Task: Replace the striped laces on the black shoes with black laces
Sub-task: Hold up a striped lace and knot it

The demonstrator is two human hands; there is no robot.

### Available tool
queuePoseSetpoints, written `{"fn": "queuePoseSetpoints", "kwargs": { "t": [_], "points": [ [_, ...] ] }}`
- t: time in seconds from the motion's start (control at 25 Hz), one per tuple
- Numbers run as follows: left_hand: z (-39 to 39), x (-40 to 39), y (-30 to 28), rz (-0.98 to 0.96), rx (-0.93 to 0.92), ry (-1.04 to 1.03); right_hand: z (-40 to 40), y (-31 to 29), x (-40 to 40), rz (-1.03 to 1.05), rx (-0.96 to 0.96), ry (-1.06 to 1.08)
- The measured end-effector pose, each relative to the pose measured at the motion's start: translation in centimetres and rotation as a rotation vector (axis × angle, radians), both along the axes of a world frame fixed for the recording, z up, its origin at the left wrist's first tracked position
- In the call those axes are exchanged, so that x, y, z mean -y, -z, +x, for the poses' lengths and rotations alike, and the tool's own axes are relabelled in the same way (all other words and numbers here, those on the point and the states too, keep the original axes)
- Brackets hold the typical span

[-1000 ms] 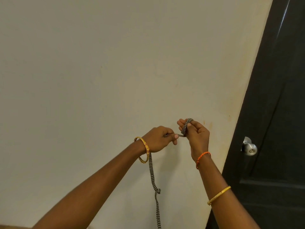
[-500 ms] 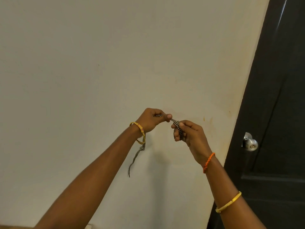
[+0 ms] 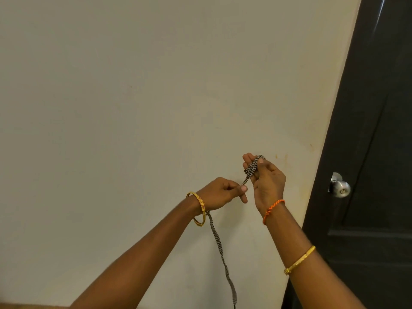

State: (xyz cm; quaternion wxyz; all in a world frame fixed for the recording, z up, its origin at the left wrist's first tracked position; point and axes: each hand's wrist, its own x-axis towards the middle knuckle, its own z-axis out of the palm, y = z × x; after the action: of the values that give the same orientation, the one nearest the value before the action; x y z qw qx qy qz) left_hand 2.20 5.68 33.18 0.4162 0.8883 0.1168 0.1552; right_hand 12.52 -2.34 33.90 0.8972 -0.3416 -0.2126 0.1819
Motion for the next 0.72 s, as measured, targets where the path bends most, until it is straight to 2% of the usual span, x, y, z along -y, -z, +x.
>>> {"fn": "queuePoseSetpoints", "kwargs": {
  "t": [0.08,0.16,0.24,0.28,0.44,0.56,0.72],
  "points": [
    [-0.2,0.3,-0.6,0.118,-0.021,0.013,0.8,1.5,-0.2,-0.163,0.163,0.148],
    [-0.5,0.4,-1.4,0.182,-0.028,0.017,1.3,3.4,0.1,-0.389,0.453,0.261],
    [-0.6,0.0,-2.3,0.241,0.0,-0.015,1.5,5.0,0.6,-0.559,0.686,0.297],
    [-0.5,-0.4,-2.8,0.257,0.024,-0.045,1.6,5.6,0.9,-0.596,0.728,0.281],
    [-0.2,-2.1,-3.1,0.208,0.101,-0.166,1.7,5.7,2.2,-0.606,0.677,0.137],
    [0.2,-2.7,-2.1,0.12,0.163,-0.223,1.2,4.3,3.3,-0.489,0.547,-0.054],
    [0.5,-1.9,0.0,-0.118,0.157,-0.214,0.4,2.7,4.0,-0.327,0.363,-0.241]
  ]
}}
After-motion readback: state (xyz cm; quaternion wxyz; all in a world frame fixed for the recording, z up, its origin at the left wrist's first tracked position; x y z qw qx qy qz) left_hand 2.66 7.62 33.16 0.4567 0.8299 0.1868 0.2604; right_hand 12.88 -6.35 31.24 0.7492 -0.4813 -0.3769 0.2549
